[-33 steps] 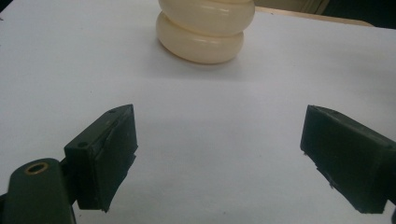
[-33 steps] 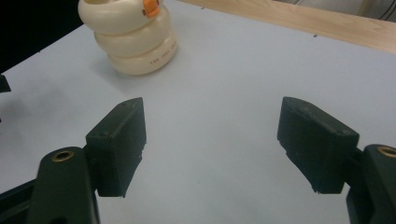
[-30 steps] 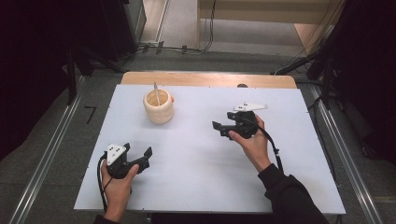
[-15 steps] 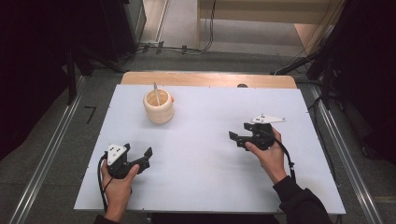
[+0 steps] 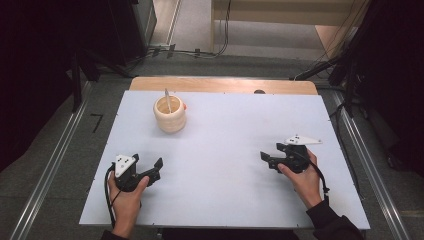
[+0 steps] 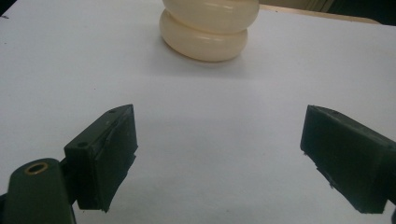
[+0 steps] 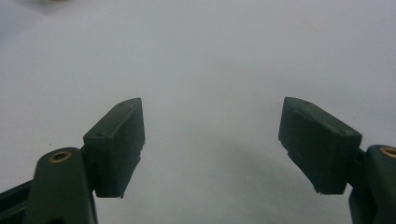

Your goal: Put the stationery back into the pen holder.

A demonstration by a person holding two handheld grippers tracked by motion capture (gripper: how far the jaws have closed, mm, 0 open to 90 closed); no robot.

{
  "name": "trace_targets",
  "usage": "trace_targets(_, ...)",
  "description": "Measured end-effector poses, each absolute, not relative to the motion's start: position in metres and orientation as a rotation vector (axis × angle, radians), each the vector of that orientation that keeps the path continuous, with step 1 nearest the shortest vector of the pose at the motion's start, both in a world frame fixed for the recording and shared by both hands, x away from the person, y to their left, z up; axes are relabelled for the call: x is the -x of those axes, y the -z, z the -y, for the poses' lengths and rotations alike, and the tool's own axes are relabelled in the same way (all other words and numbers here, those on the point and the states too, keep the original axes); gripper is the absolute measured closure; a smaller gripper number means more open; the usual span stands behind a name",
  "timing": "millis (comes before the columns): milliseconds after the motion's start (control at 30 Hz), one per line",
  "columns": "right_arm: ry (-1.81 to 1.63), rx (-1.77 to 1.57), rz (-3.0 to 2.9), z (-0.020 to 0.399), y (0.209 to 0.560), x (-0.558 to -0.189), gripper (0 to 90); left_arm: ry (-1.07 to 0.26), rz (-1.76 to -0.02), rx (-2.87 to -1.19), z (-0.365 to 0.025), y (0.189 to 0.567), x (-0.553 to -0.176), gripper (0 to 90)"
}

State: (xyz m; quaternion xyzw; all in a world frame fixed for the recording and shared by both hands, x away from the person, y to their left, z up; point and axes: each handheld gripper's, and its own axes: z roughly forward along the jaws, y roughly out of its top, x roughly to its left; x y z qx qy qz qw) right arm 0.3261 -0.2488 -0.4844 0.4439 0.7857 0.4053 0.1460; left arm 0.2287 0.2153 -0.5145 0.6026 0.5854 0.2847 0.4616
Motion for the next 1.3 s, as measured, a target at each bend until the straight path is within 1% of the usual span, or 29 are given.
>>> trace_targets(833, -1.097, -1.382, -2.146, 0.318, 0.49, -0.293, 20.0, -0.706, -1.455, -1.477, -0.215, 0.514, -0.226, 11.4)
trace_targets(1300, -1.042, -1.434, -2.066, 0.35, 0.489, -0.28, 19.7, -0.725, -1.445, -1.472, -0.214, 0.511, -0.223, 11.4)
